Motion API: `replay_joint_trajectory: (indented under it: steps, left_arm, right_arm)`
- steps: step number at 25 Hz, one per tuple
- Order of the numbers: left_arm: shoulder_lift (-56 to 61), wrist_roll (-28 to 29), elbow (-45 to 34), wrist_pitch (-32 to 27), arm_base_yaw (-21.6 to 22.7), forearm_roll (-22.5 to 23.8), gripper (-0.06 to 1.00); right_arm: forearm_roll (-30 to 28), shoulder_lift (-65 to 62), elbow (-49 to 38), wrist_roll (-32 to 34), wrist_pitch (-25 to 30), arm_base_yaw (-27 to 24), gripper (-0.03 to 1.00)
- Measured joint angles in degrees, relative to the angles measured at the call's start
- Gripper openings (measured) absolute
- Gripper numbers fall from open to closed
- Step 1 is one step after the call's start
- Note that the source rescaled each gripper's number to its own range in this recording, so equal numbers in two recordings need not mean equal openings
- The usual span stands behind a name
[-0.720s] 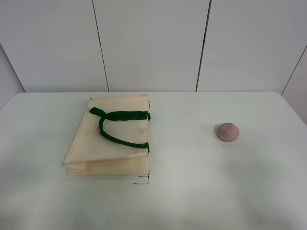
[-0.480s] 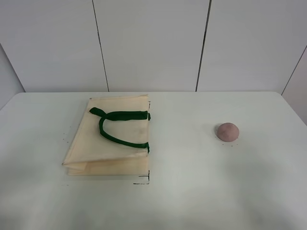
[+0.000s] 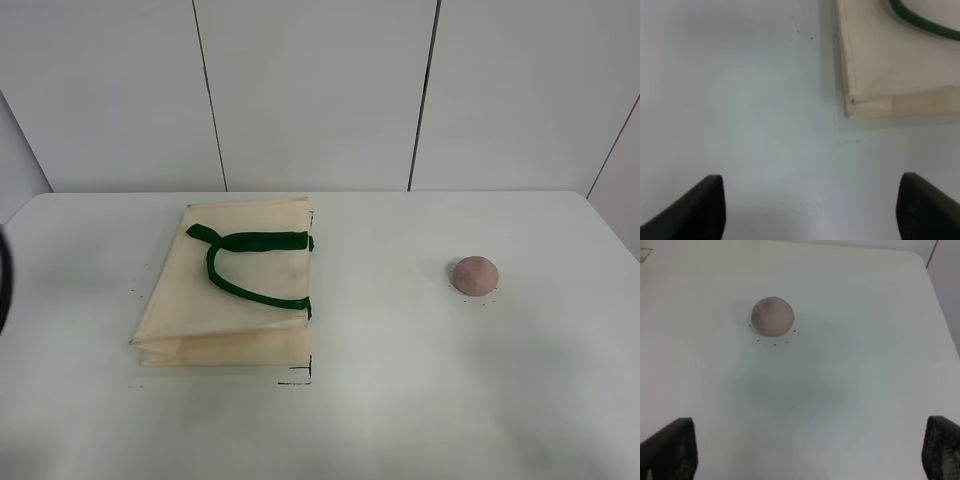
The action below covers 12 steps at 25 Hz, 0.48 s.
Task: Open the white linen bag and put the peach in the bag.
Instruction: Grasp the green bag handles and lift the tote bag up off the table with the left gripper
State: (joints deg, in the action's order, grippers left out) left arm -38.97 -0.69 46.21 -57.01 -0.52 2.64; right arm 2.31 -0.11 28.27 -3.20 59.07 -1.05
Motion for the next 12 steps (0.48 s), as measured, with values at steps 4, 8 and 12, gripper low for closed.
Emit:
replay_joint_trajectory:
  steps: [4,8,12]
  left_arm:
    - [-18.7,0.3,9.2,1.1,0.0,0.0,1.00]
    - [-36.4,0.7,18.7,1.9,0.0,0.0,1.00]
    - [-51.3,1.2,28.1,3.3,0.0,-0.3,1.00]
  right_arm:
    - [0.0,0.0,0.0,0.0,0.0,0.0,1.00]
    - [0.0,0.0,0.0,0.0,0.0,0.0,1.00]
    - [0.0,0.0,0.0,0.0,0.0,0.0,1.00]
